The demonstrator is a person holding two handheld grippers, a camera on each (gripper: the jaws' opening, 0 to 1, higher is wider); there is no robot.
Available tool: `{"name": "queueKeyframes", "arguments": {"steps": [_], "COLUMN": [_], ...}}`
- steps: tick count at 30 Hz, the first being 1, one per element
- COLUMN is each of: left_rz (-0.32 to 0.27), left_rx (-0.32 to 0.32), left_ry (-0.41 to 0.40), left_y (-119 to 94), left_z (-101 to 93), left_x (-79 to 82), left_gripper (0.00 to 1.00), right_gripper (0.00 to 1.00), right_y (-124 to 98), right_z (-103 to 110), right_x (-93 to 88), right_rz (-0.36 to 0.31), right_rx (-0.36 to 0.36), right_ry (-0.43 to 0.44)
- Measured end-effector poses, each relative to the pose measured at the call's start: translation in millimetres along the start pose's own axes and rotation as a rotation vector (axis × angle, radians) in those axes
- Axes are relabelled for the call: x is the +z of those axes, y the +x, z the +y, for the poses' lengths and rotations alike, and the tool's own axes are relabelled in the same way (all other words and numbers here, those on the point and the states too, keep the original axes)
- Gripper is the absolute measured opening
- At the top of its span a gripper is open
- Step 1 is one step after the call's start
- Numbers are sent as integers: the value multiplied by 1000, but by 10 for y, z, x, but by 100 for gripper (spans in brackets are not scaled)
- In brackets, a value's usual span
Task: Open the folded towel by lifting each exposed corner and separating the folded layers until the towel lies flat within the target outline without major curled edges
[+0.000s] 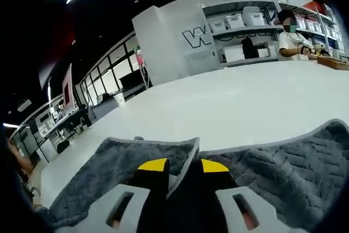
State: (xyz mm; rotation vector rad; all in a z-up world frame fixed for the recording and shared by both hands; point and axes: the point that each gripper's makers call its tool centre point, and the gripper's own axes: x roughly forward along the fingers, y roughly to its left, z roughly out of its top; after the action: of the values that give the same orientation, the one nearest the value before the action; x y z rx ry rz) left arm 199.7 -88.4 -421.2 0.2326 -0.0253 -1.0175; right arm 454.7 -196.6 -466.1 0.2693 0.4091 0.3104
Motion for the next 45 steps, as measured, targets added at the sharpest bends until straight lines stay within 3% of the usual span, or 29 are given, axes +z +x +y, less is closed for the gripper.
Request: {"name": "queueKeyframes", "arguments": {"steps": [7, 11, 17, 25, 32, 38, 45], "left_rz": [3, -2, -11, -39, -85, -154, -198], "left_rx": [-7, -13, -15, -37, -58, -78, -80], "left_ry": [-6, -18, -1, -8, -28, -106, -97], "left_y": [2, 17, 17, 17, 15, -16, -33], "left_z": [-13, -33, -49, -103, -120, -90, -96], "left_x": [-14, -14, 1, 69, 146, 248, 335], "left_gripper": [2, 2, 2, 2, 2, 2, 1], "right_gripper": [9, 0, 0, 0, 0, 0, 0], "right_y": [59, 78, 73, 110, 126, 78, -32], "right_z": [-5, 15, -32, 13, 68, 125, 217], "right_x": [57, 90, 209, 282, 385, 381, 390], "right_rz": [-11, -25, -63, -63, -65, -67, -97], "right_rx": [20, 42, 37, 61, 66, 69, 73], "right_ry": [14, 18, 35, 33, -1, -36, -33]}}
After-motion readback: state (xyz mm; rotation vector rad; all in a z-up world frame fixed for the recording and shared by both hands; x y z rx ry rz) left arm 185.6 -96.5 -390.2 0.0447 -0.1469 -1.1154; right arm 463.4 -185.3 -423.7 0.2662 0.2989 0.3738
